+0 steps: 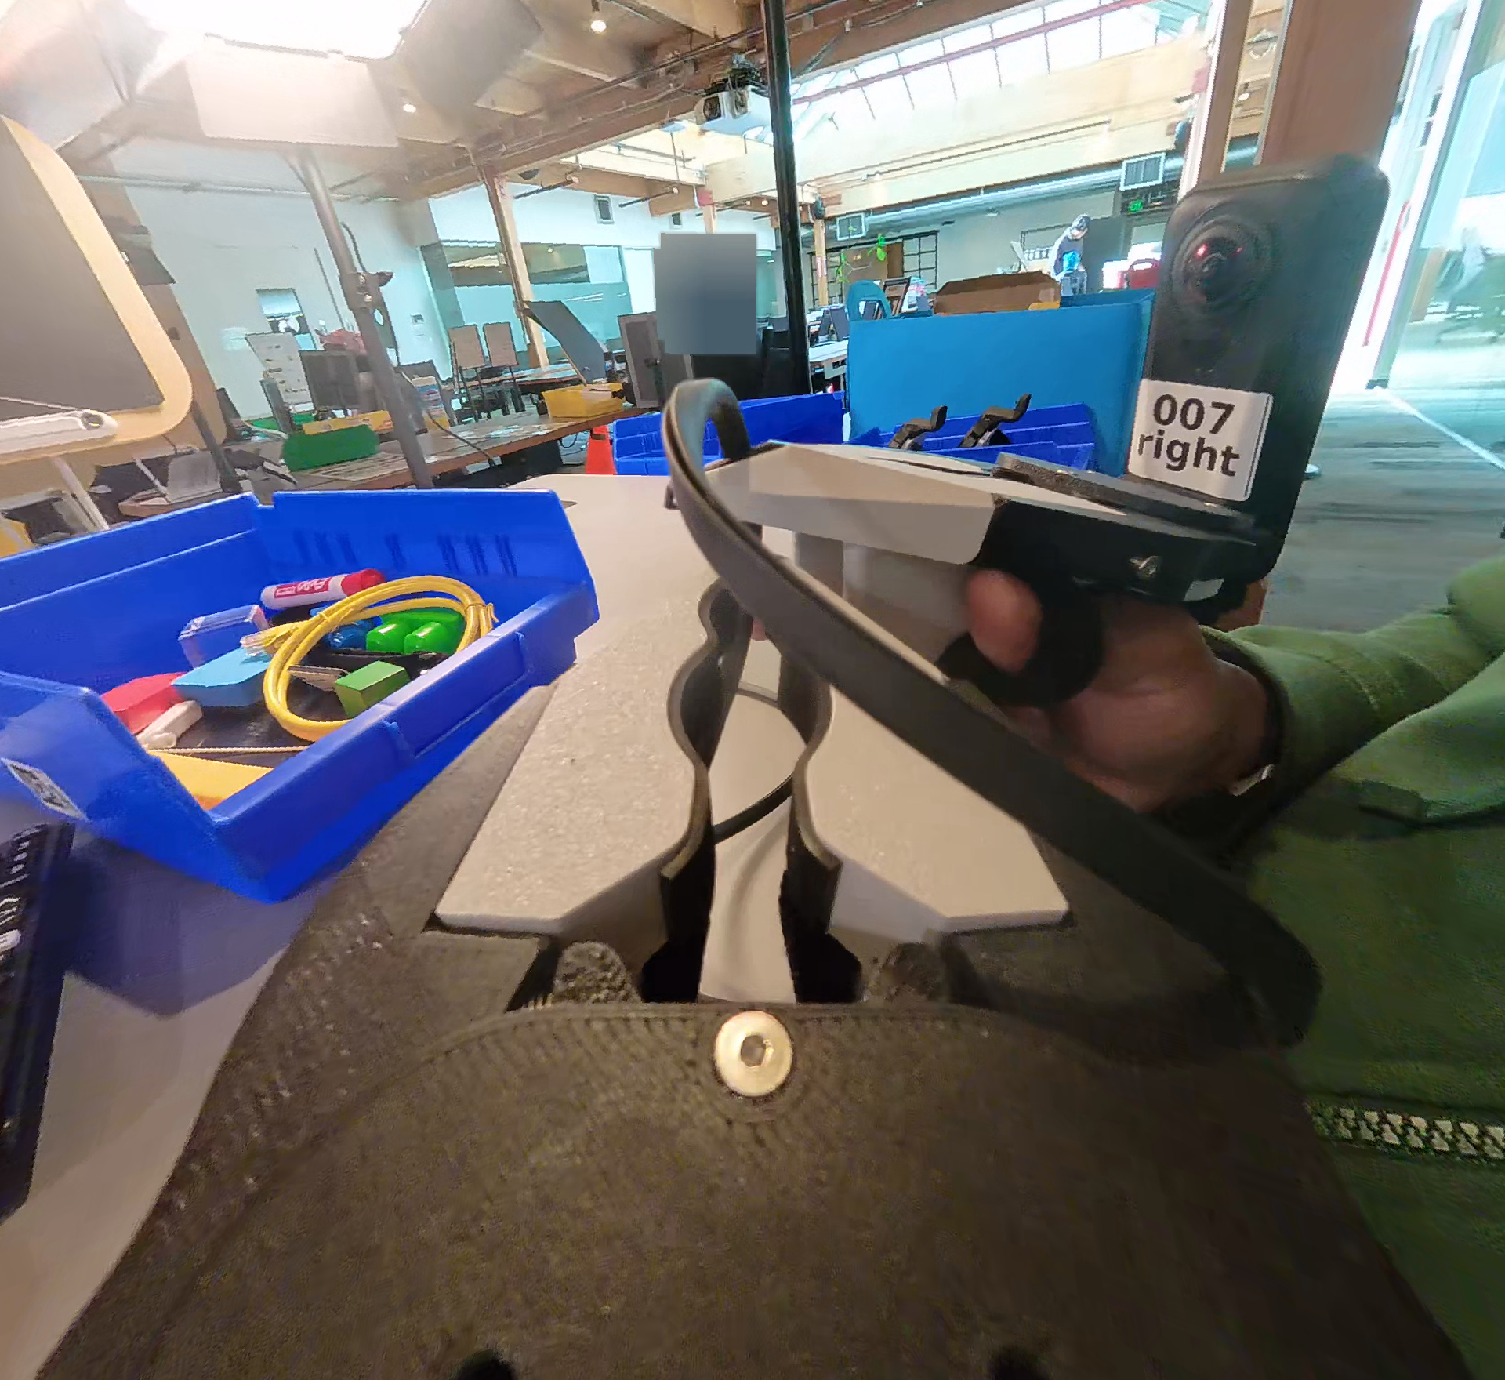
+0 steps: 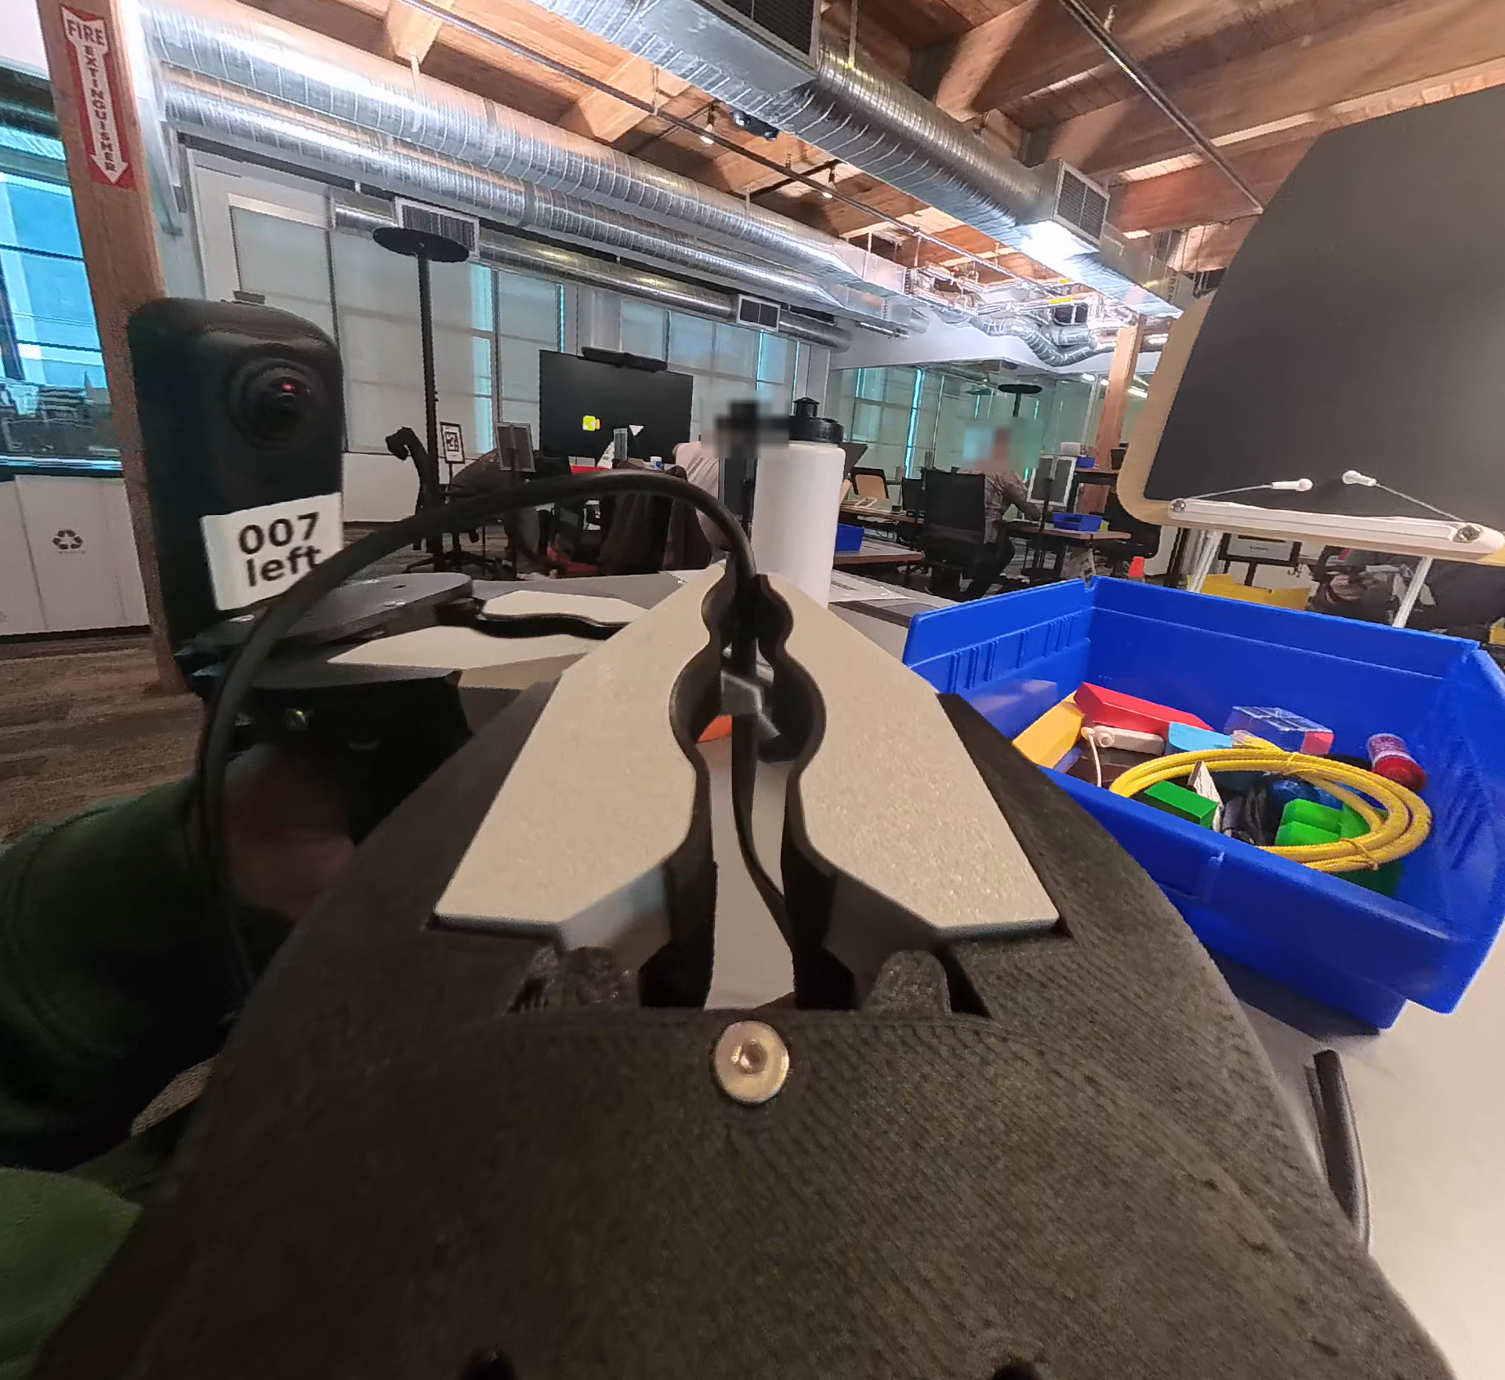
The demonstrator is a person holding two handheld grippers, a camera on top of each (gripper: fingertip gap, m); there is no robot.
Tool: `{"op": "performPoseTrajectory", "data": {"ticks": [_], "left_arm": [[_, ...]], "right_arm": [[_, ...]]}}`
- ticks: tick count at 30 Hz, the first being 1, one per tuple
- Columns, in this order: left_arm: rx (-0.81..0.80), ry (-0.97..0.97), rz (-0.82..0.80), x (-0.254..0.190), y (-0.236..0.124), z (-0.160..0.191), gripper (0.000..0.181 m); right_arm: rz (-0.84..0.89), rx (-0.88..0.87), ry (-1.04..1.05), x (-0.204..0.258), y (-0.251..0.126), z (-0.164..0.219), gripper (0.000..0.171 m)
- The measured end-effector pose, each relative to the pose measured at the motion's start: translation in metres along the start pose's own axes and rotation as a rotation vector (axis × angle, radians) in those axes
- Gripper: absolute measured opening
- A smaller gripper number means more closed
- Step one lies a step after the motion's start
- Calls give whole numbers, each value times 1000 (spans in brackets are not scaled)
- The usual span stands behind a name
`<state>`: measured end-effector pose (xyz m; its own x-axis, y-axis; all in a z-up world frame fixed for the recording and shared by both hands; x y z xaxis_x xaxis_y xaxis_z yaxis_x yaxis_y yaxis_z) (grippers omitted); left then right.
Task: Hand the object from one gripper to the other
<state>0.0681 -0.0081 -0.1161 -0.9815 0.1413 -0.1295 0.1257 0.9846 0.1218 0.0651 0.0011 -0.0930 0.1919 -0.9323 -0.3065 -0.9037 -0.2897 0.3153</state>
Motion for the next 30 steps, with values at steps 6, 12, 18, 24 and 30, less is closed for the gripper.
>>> {"op": "performPoseTrajectory", "data": {"ticks": [6,12,18,24,30], "left_arm": [[-35,-39,-33,7,-3,-5,4],[-124,-177,-40,24,-14,-17,4],[-208,-292,31,29,-23,-26,4],[-207,-262,97,17,-22,-26,4],[-199,-249,121,12,-21,-25,4]], "right_arm": [[-4,0,-17,2,0,0,8],[2,21,-16,1,1,2,12],[-21,53,-67,8,4,5,13],[-32,70,-107,12,5,7,12],[-25,74,-140,13,4,7,6]]}}
Point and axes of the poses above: each gripper's, where its closed fingertips meet, y out along the fingers, z out of its underside, x = y × z across the jaws, the point moved 2 cm from there along -y, back along the fingers, and after that the axes turned 14 degrees about -y, right-handed, at the moved point
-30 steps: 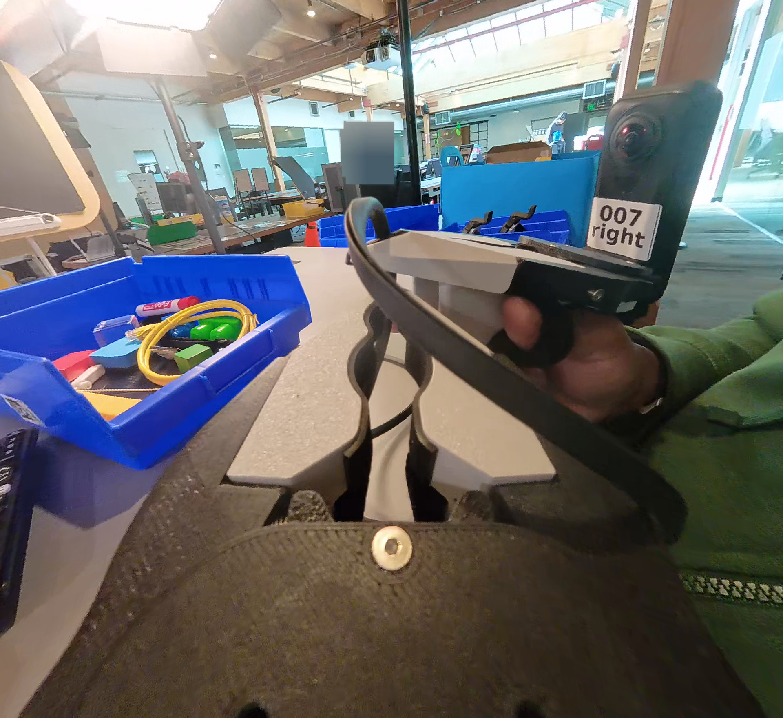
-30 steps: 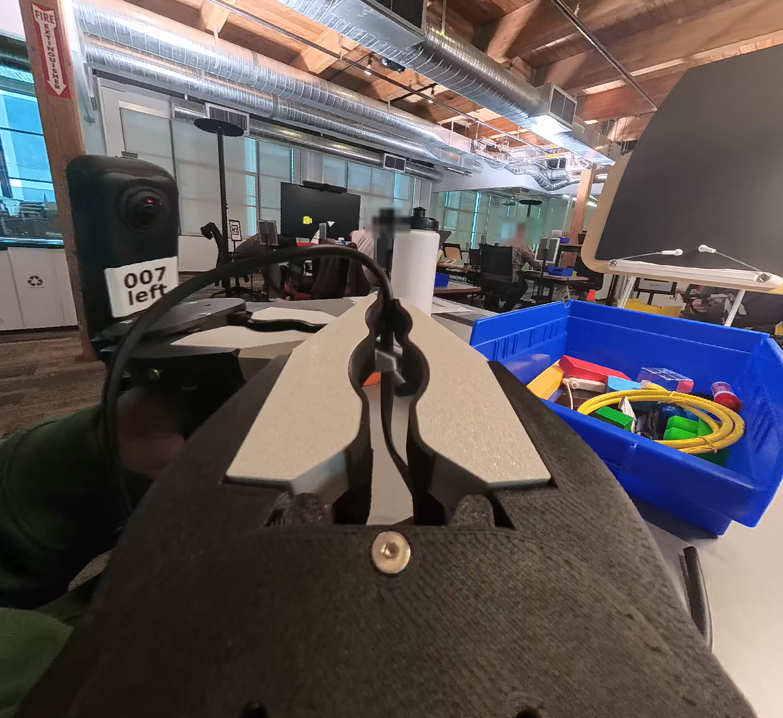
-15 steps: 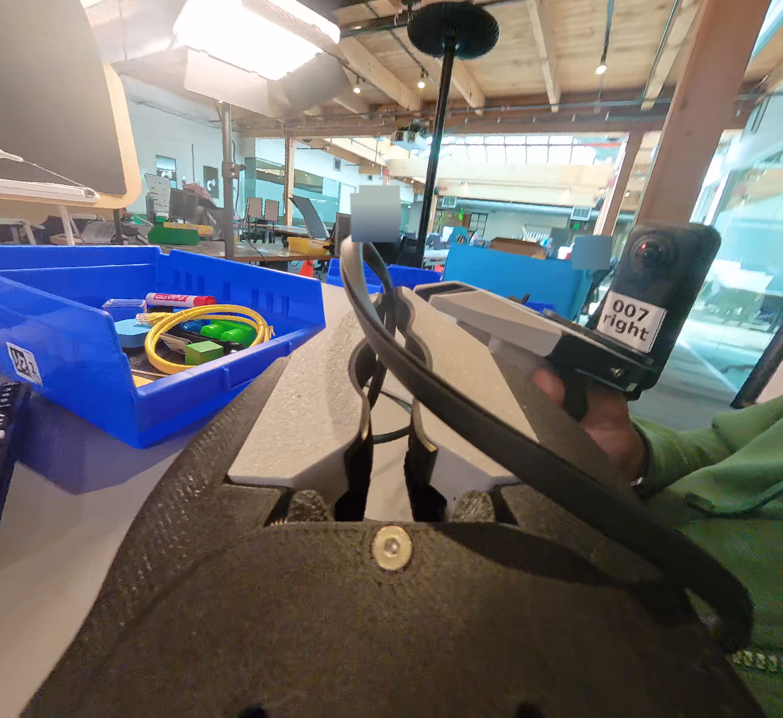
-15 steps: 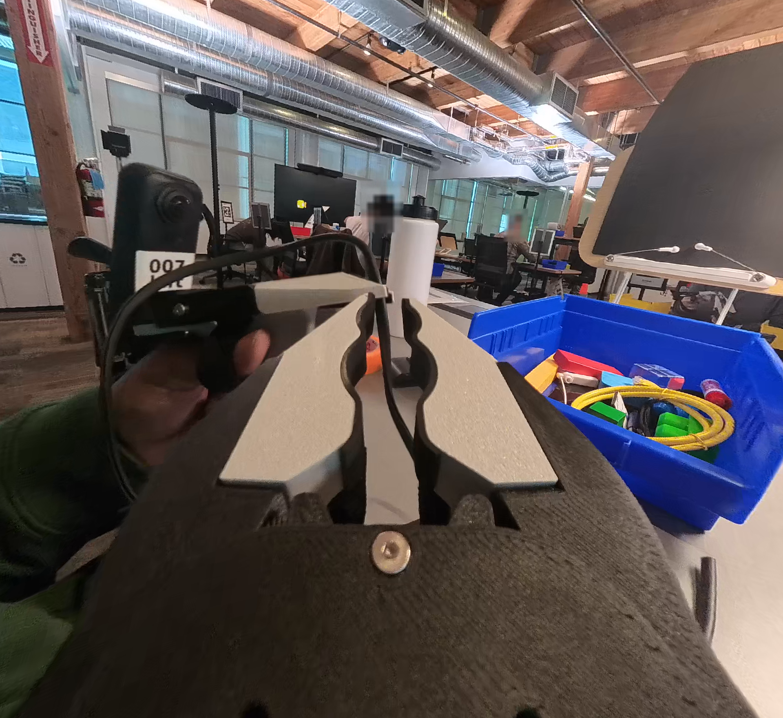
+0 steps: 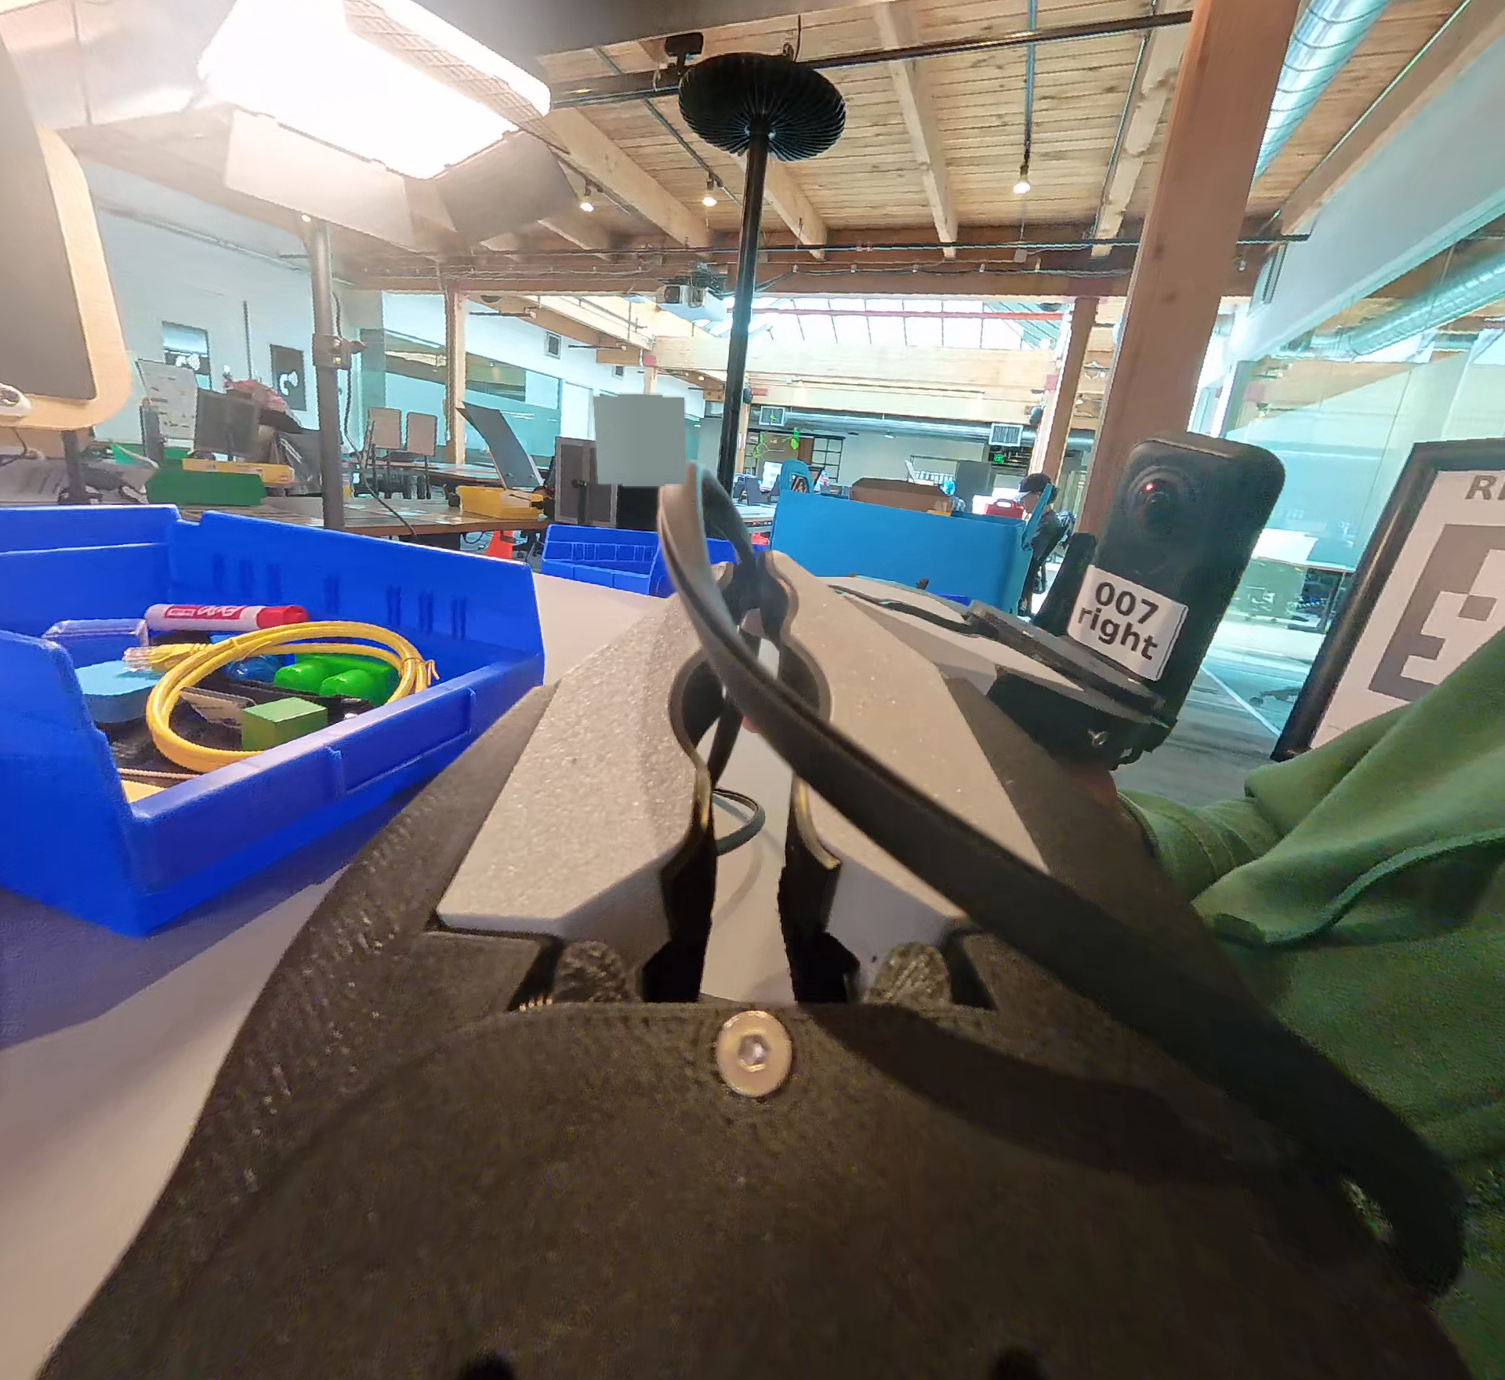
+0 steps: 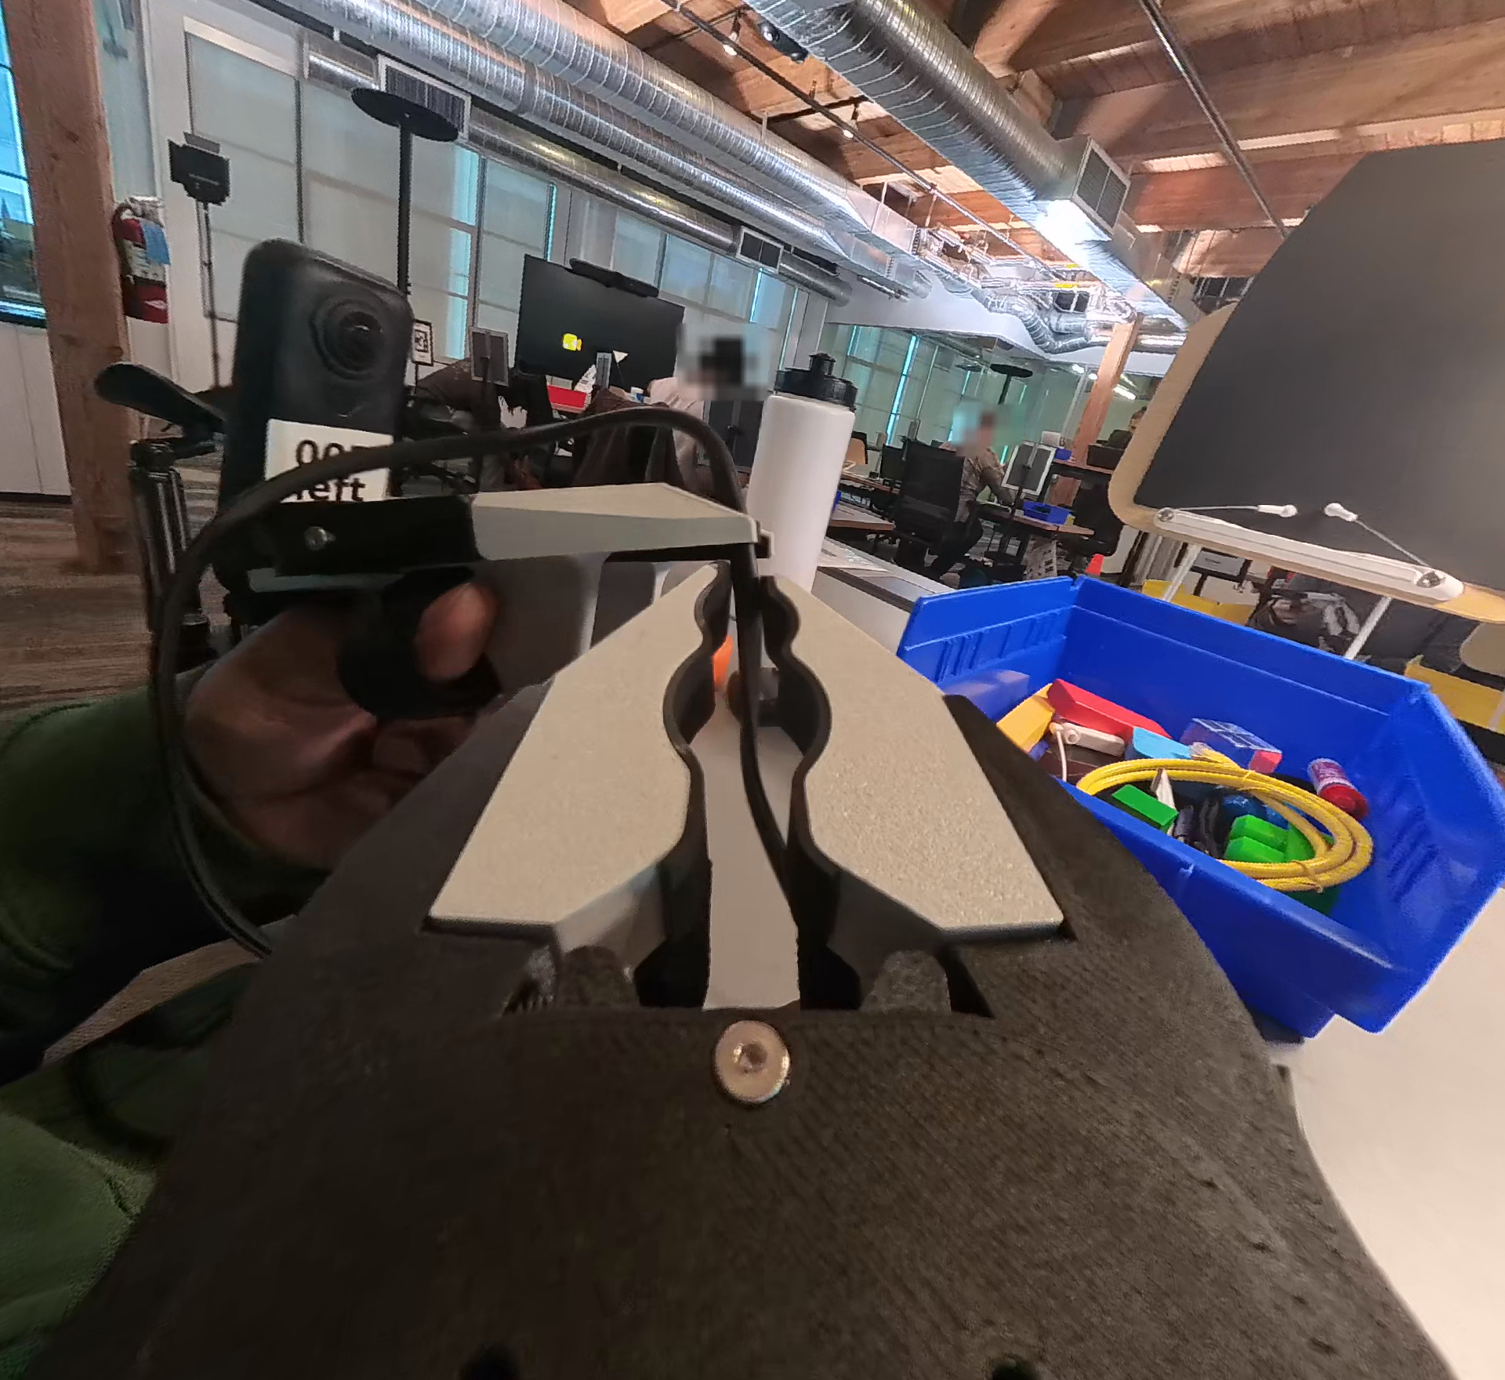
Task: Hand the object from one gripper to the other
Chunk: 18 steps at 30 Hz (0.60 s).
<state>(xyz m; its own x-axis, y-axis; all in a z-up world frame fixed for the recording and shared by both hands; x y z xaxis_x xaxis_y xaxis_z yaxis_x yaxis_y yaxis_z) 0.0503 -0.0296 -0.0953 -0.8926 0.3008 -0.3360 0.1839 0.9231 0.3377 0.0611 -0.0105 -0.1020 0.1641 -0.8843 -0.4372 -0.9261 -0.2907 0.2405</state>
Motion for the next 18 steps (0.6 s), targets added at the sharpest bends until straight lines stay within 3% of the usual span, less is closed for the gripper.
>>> {"op": "performPoseTrajectory", "data": {"ticks": [11,18], "left_arm": [[0,5,-68,7,3,1,15],[125,115,-97,2,12,18,19]], "right_arm": [[70,-42,81,-17,-6,-2,6],[60,-64,103,-17,-7,-4,6]]}}
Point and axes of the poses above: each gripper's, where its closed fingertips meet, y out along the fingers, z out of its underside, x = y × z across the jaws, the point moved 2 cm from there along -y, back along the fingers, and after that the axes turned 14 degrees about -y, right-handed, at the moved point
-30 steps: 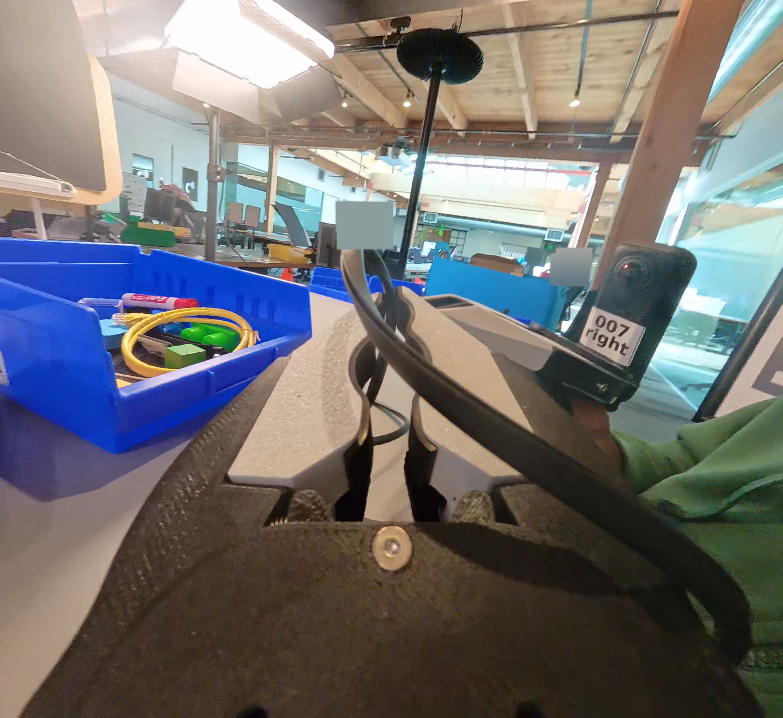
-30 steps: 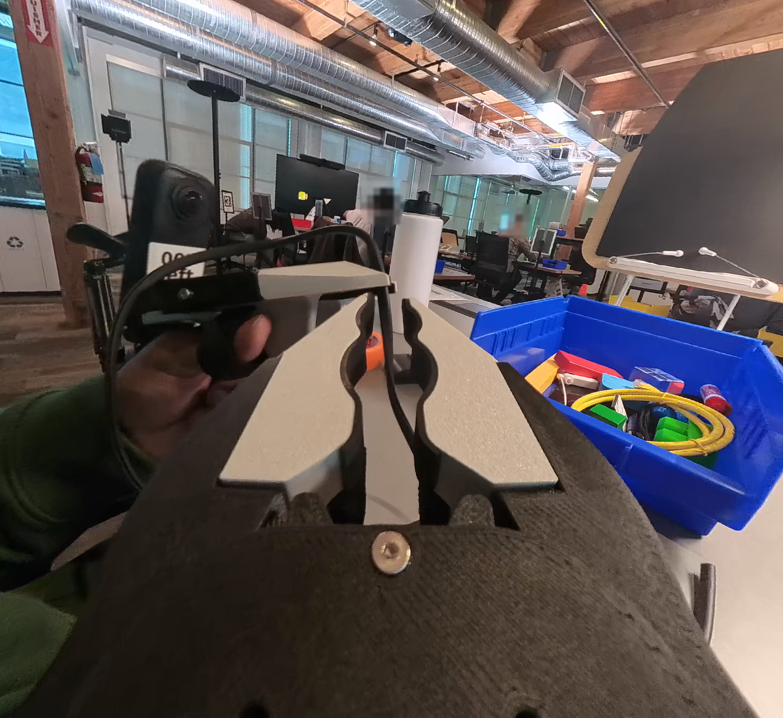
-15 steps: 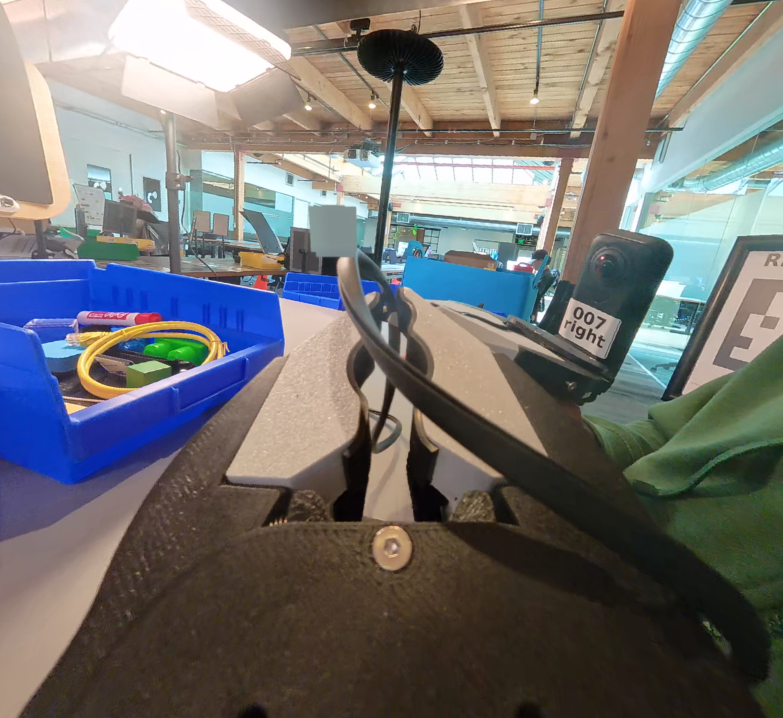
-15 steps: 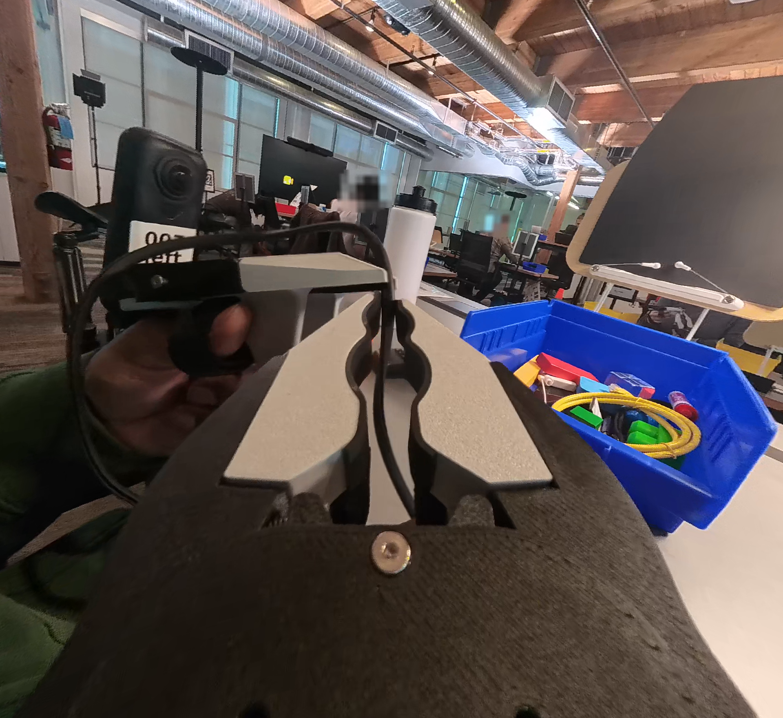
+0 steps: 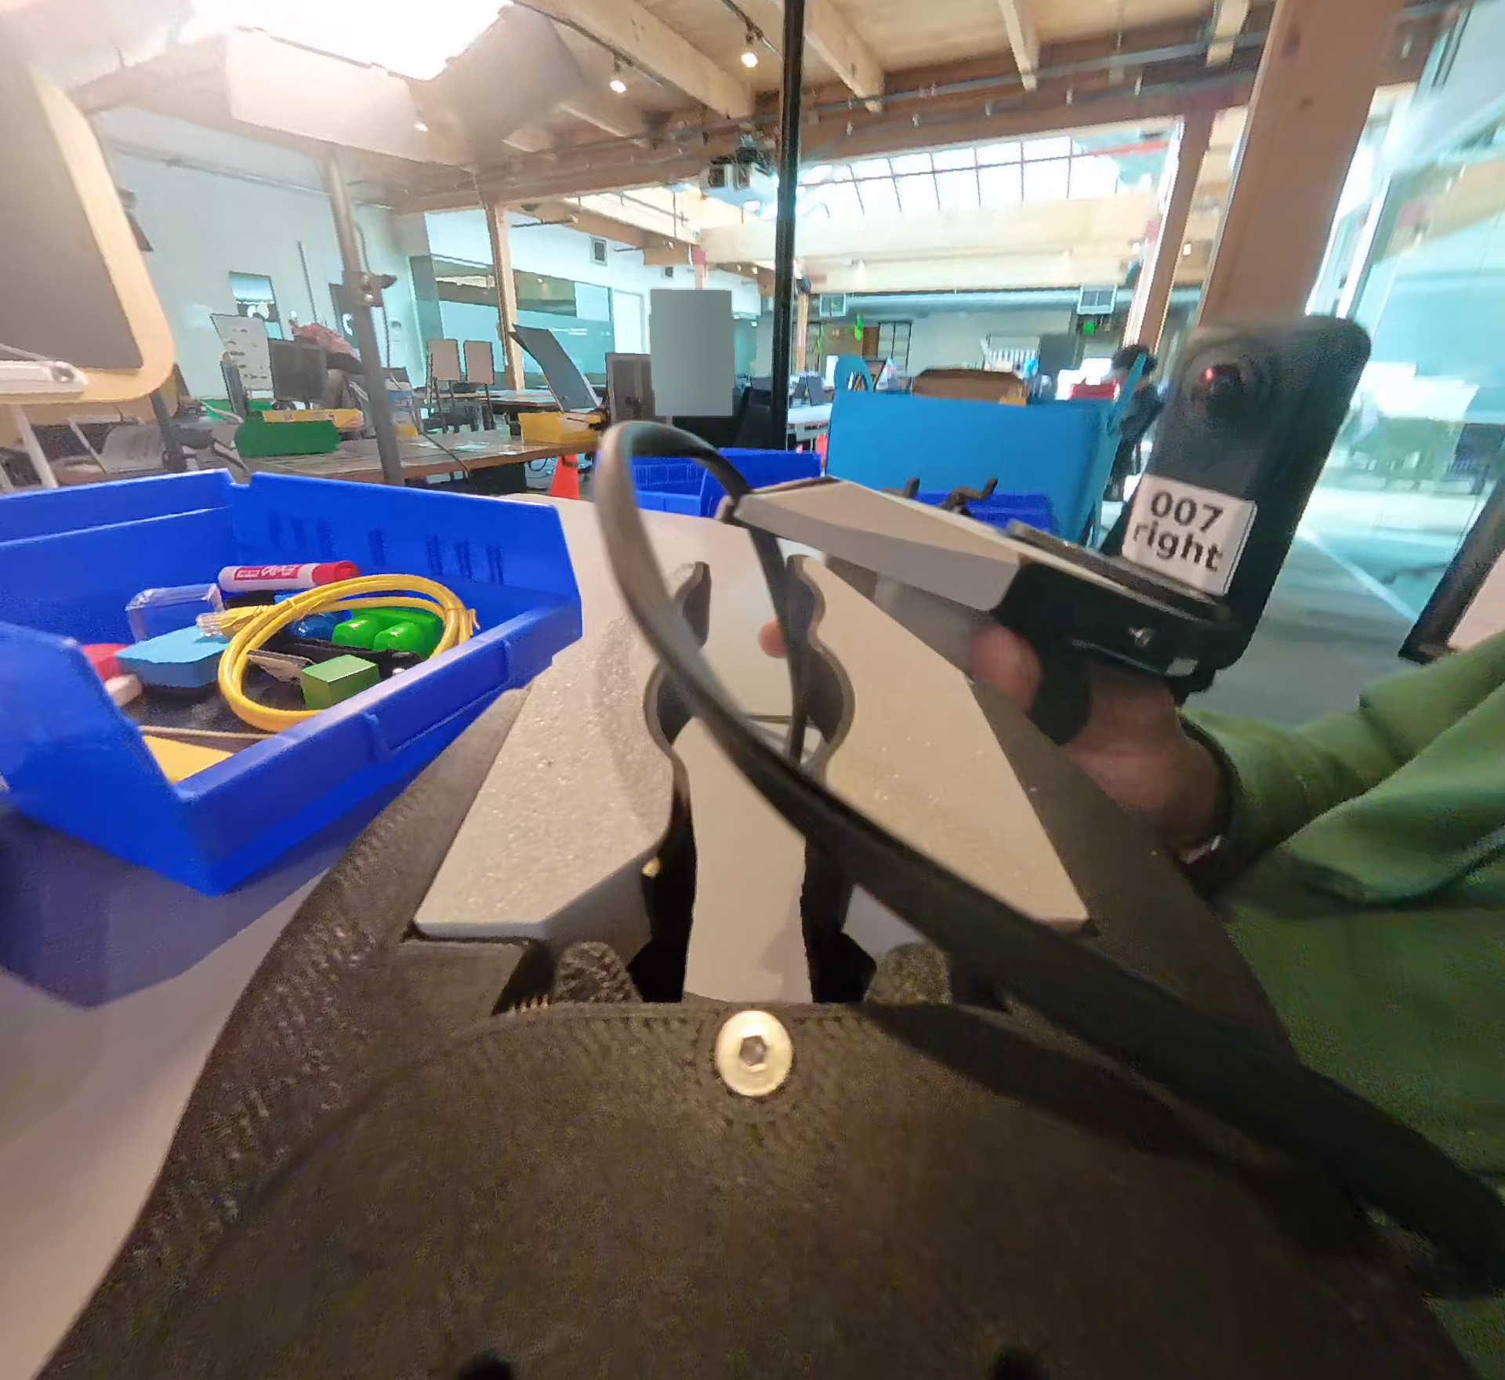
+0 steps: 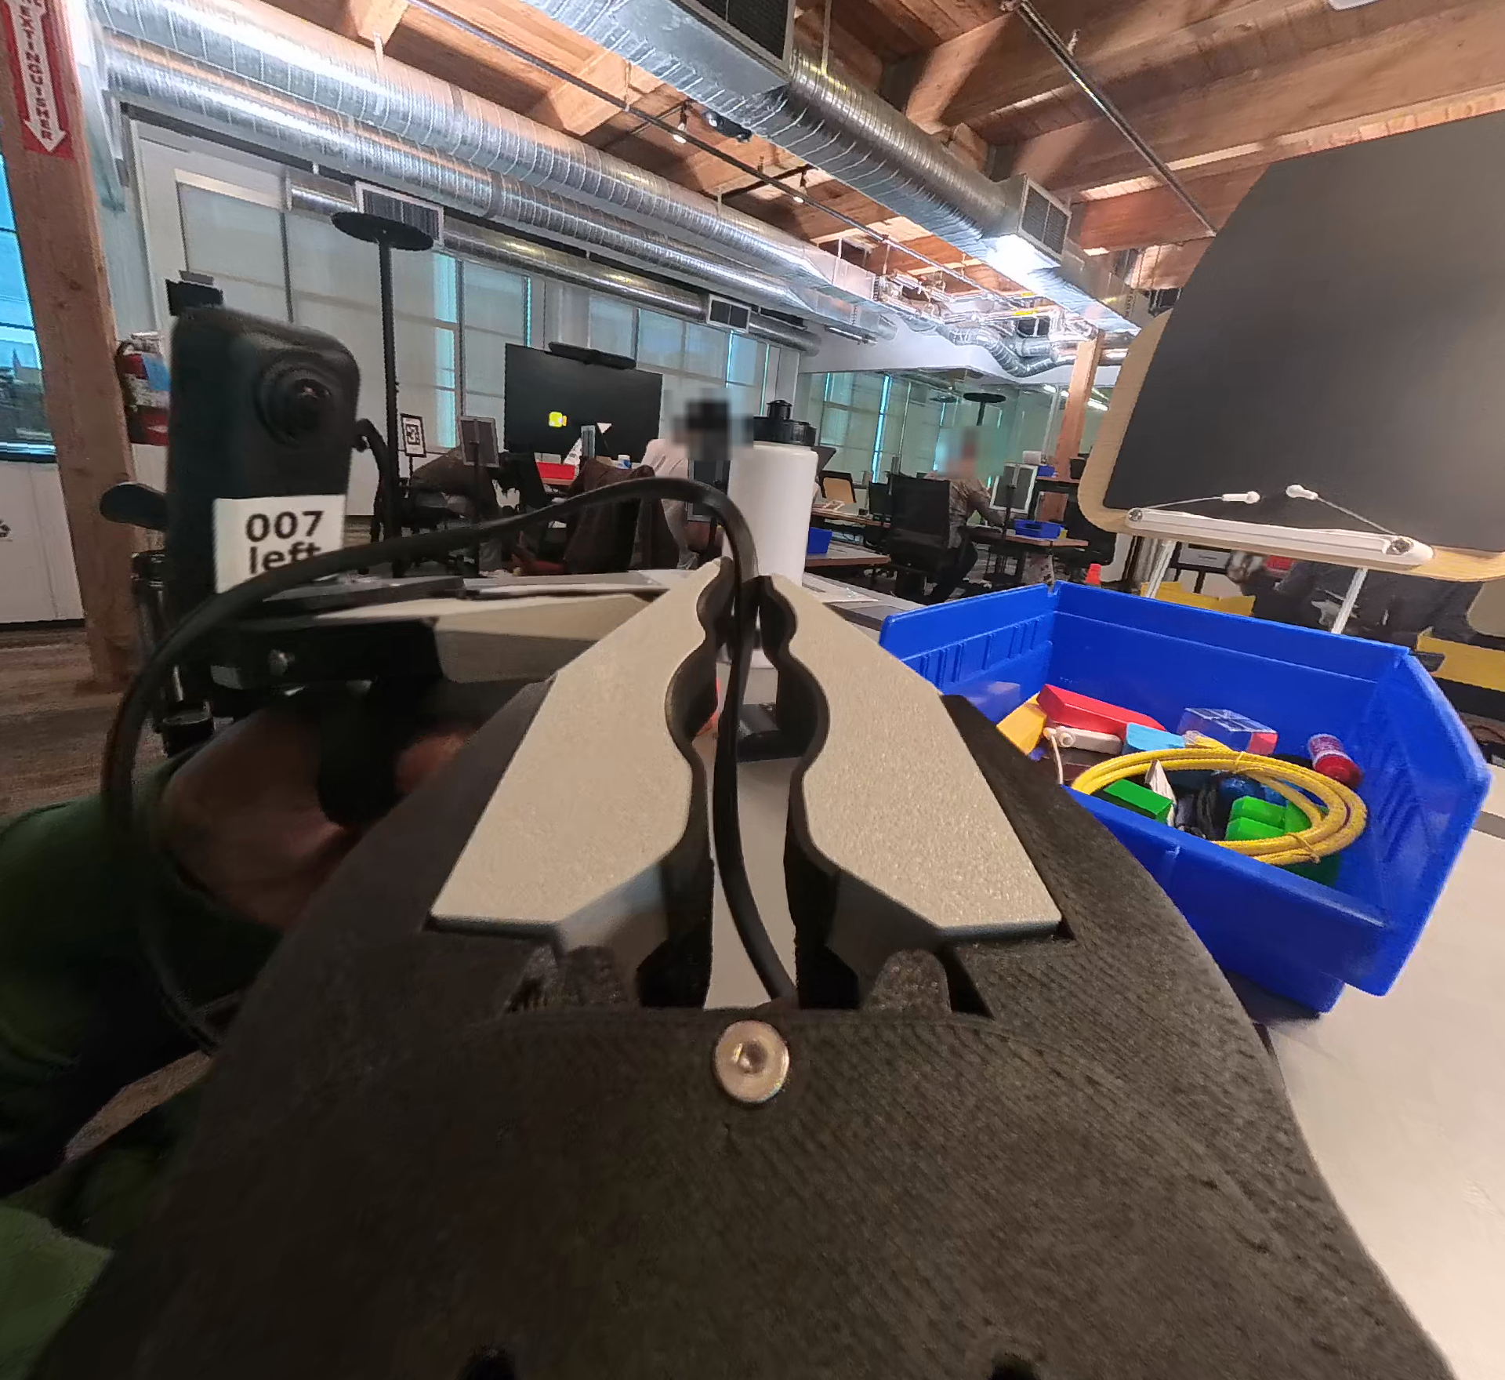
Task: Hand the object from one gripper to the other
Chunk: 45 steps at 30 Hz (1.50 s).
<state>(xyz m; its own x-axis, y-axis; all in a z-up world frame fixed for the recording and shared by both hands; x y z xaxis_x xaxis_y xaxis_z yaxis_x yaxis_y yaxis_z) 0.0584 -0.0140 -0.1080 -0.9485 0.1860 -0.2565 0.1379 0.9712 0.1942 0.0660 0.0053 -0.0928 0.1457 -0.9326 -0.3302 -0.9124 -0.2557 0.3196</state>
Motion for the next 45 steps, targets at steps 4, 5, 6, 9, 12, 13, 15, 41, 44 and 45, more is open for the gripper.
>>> {"op": "performPoseTrajectory", "data": {"ticks": [4,5,6,9,12,13,15,41,44,45], "left_arm": [[32,85,-13,-7,4,6,18],[29,84,-21,-6,4,6,17],[23,77,-23,-5,3,5,11],[7,52,-21,-3,1,2,6],[-19,35,-55,4,-2,-2,5],[-31,22,-66,7,-3,-4,5],[-61,-19,-75,12,-6,-8,6],[-139,-150,52,9,-12,-18,20],[-123,-138,31,10,-9,-16,21],[-114,-130,28,9,-9,-14,21]], "right_arm": [[-27,-11,-7,5,0,-2,6],[-29,-12,-9,6,0,-2,6],[-31,-12,-10,6,0,-2,6],[-32,-17,-10,7,0,-2,7],[-30,-14,-8,6,1,-2,8],[-28,-11,-9,6,1,-2,10],[-31,-4,-13,7,2,-1,14],[12,37,-34,-1,2,4,4],[-5,10,-8,1,1,1,4],[-5,4,-1,1,1,1,4]]}}
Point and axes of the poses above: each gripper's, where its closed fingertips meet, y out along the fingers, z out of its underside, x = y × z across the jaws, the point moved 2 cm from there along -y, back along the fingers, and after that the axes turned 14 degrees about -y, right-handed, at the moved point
